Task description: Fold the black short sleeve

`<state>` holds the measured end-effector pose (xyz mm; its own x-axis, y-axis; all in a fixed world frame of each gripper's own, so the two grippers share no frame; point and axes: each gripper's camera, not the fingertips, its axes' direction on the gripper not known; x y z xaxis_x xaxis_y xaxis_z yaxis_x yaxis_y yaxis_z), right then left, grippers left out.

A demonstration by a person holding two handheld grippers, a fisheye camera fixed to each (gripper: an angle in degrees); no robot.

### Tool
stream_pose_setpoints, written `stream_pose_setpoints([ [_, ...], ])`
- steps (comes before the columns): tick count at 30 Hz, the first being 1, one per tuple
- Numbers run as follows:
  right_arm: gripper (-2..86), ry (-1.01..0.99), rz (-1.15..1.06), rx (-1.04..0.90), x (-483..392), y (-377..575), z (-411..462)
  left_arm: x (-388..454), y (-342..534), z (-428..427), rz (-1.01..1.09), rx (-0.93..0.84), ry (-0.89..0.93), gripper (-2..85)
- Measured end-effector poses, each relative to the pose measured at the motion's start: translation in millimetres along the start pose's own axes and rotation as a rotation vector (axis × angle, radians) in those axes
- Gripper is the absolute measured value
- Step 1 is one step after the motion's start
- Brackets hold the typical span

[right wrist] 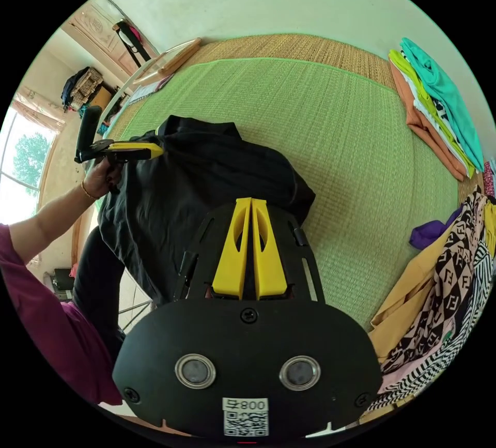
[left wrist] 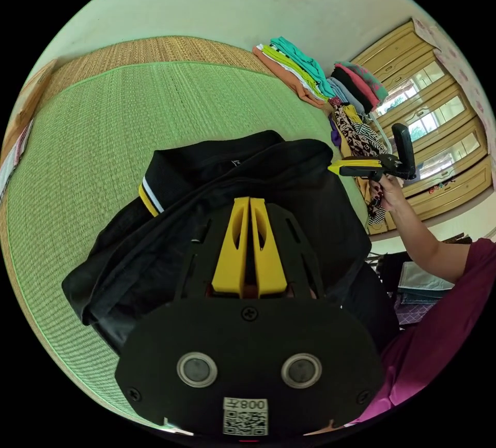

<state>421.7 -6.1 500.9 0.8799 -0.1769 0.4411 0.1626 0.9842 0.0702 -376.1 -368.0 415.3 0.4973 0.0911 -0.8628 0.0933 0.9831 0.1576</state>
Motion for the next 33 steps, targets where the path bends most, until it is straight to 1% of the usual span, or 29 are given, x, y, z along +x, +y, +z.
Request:
stream_pose_setpoints([
  [4, 0.1, 0.006, 0.041, -0.001, 7, 0, 13, 7, -13, 15, 0.026, -0.03, -0.022, 0.1],
  [9, 0.1, 0.066, 0.044, 0.033, 10, -11, 13, 0, -22, 12, -0.01, 0.007, -0.006, 0.1],
  [12, 0.1, 0.054, 0.051, 0.043, 18, -18, 16, -5, -26, 13, -0.023, 0.006, -0.021, 0.1],
  [19, 0.1, 0.027, 0.112, 0.104, 36, -29, 10, -19, -21, 5, -0.097, 0.059, 0.023, 0.0],
  [21, 0.1, 0.005, 0.111, 0.13, 35, -27, 5, -21, -15, 0, -0.107, 0.079, 0.045, 0.0],
  [26, 0.1, -0.037, 0.05, 0.129, 15, -24, 9, -22, 30, -35, -0.11, 0.174, 0.017, 0.0],
  [30, 0.1, -0.111, -0.008, 0.116, -4, -33, 24, -31, 70, -50, -0.146, 0.139, -0.072, 0.0],
  [33, 0.1, -0.13, -0.051, 0.103, -20, -47, 36, -48, 94, -57, -0.212, 0.089, -0.133, 0.0],
])
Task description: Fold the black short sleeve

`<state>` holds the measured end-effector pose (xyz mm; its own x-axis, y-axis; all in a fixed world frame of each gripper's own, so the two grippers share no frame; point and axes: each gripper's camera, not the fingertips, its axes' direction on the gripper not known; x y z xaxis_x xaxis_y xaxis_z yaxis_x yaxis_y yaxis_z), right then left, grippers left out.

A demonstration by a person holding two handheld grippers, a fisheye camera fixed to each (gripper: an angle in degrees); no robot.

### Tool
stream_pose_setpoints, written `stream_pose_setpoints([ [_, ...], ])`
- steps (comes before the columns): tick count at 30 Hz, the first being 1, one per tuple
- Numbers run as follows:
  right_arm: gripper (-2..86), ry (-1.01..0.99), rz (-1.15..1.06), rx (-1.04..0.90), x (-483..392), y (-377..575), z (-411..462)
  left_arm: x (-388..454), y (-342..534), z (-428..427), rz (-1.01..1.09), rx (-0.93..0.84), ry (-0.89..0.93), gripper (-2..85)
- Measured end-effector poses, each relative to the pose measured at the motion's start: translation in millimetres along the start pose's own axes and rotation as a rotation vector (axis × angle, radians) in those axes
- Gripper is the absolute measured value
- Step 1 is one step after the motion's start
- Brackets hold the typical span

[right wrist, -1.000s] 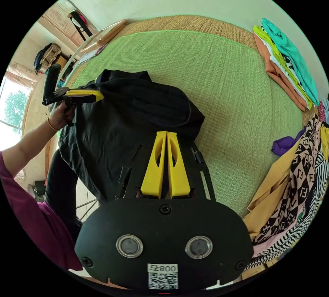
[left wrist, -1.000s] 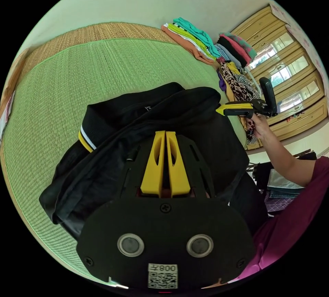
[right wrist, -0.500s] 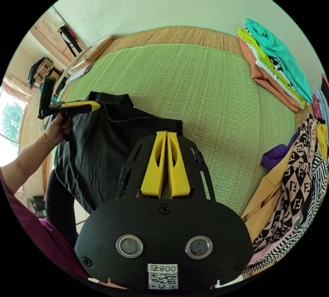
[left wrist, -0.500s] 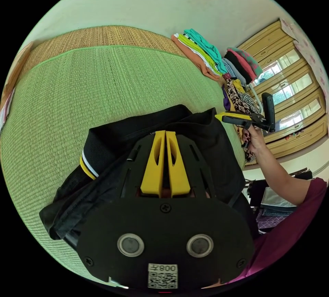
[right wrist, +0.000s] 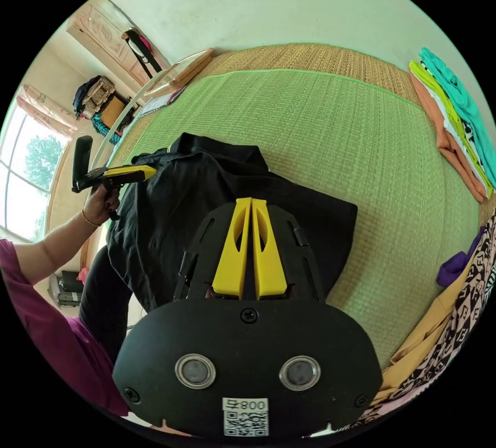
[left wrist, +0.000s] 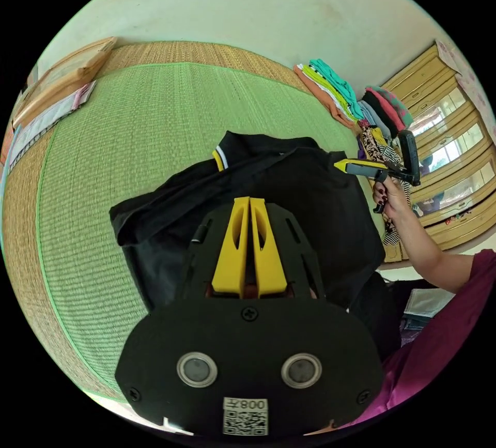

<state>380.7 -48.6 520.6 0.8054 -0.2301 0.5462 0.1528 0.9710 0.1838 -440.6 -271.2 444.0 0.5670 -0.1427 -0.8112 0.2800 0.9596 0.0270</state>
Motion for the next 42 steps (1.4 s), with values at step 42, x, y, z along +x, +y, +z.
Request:
stream_pose_setpoints([
  [42, 0.0, -0.098, -0.003, 0.018, -27, -39, 38, -48, 78, -41, 0.002, 0.024, -0.011, 0.0],
])
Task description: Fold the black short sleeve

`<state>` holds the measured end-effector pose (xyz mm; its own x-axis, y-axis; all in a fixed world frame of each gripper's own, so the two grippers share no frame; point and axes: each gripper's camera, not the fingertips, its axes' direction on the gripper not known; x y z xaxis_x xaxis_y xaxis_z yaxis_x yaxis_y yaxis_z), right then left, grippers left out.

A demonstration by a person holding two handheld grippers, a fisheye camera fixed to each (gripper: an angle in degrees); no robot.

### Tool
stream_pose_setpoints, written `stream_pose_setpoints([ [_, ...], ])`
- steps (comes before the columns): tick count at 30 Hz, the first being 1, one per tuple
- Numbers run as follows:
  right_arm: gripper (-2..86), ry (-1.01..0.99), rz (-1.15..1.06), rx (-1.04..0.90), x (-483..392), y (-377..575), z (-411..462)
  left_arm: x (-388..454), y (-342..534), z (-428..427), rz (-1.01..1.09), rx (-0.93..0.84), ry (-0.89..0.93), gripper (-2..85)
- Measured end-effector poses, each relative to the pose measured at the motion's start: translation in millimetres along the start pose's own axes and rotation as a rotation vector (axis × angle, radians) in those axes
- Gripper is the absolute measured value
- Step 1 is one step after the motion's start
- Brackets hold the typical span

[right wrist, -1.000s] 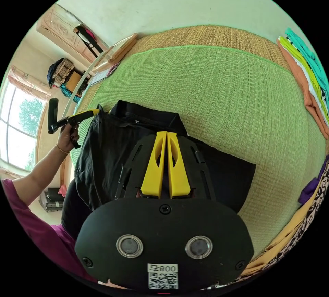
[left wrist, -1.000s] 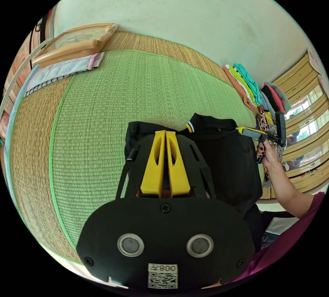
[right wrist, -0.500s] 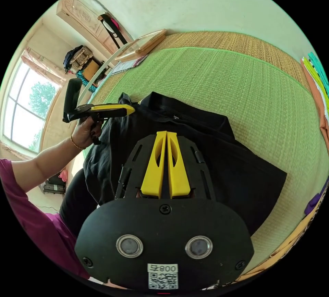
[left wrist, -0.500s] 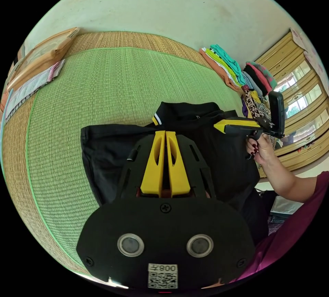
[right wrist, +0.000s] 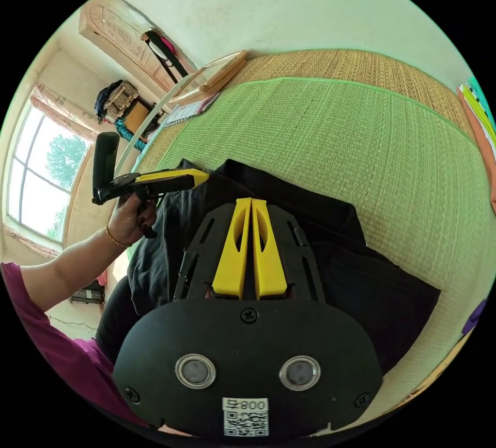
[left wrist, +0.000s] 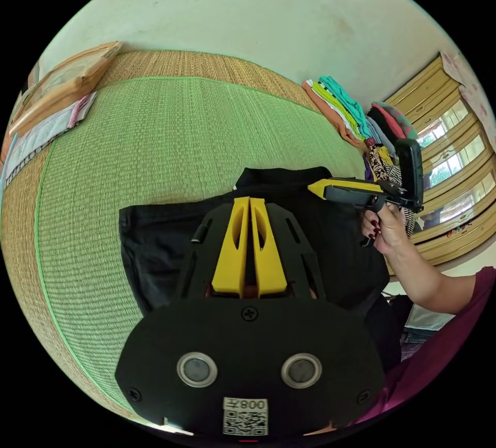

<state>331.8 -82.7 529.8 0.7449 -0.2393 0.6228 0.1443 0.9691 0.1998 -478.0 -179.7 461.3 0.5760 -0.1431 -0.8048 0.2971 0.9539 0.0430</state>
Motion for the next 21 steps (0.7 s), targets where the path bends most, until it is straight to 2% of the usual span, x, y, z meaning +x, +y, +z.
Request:
stream_pose_setpoints([
  [2, 0.1, -0.024, 0.025, -0.027, 10, 1, 0, -8, 14, -7, -0.041, 0.02, 0.046, 0.0],
  [7, 0.1, 0.001, 0.036, 0.127, 18, 28, -51, -18, 54, -35, -0.068, 0.089, 0.072, 0.0],
  [10, 0.1, 0.013, 0.083, 0.024, 36, 30, -39, -34, 80, -32, -0.135, 0.012, 0.075, 0.0],
  [12, 0.1, 0.009, 0.119, -0.04, 49, 30, -26, -41, 96, -41, -0.176, 0.034, 0.091, 0.0],
  [17, 0.1, -0.039, 0.125, 0.139, 42, 45, -74, -52, 159, -84, -0.208, 0.063, 0.125, 0.1],
  [19, 0.1, -0.054, 0.111, 0.142, 38, 50, -84, -57, 183, -94, -0.228, 0.049, 0.117, 0.1],
  [21, 0.0, -0.021, 0.085, 0.058, 33, 56, -74, -61, 205, -100, -0.257, 0.036, 0.124, 0.1],
])
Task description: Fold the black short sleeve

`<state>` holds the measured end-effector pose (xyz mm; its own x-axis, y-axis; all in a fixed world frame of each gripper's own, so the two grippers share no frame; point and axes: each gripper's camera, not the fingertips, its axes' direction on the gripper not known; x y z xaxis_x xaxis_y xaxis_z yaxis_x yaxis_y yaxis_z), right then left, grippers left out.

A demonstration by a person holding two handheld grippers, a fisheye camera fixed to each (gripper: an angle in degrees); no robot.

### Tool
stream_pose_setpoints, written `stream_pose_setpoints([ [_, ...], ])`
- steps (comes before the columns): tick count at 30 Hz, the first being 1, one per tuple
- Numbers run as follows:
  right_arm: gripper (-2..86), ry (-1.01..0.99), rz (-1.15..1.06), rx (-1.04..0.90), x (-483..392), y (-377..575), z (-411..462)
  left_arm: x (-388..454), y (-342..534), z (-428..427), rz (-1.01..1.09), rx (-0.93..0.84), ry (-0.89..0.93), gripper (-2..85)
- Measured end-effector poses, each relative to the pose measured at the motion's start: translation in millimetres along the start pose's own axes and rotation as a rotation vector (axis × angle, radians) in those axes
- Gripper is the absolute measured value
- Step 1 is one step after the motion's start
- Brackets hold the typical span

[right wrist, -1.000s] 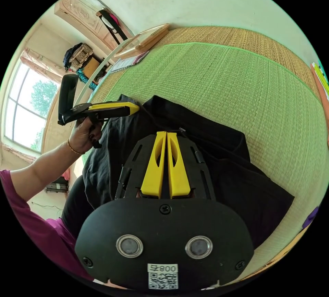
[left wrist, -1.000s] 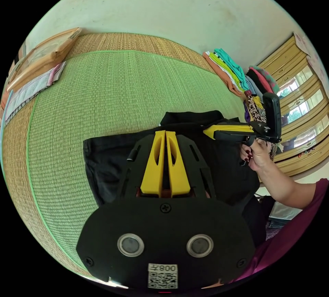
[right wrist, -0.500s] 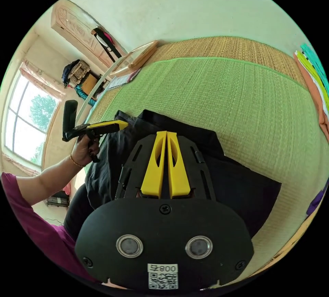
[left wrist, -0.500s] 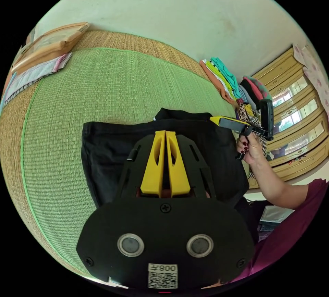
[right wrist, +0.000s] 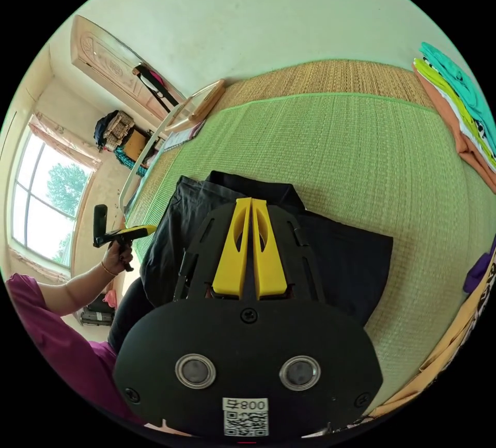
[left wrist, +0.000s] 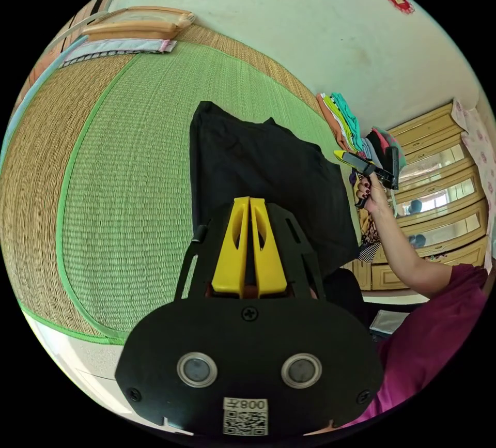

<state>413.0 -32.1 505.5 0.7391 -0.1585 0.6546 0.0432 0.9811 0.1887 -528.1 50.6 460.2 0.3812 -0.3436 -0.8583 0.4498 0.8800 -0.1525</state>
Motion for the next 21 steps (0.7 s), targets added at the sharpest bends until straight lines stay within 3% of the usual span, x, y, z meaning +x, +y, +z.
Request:
stream_pose_setpoints([
  [12, 0.0, 0.035, 0.083, -0.125, 22, -16, 31, -30, 76, -20, -0.051, -0.056, 0.028, 0.7],
  [21, 0.5, -0.079, 0.164, -0.022, 45, 22, -18, -53, 137, -59, -0.08, -0.077, 0.009, 6.6],
])
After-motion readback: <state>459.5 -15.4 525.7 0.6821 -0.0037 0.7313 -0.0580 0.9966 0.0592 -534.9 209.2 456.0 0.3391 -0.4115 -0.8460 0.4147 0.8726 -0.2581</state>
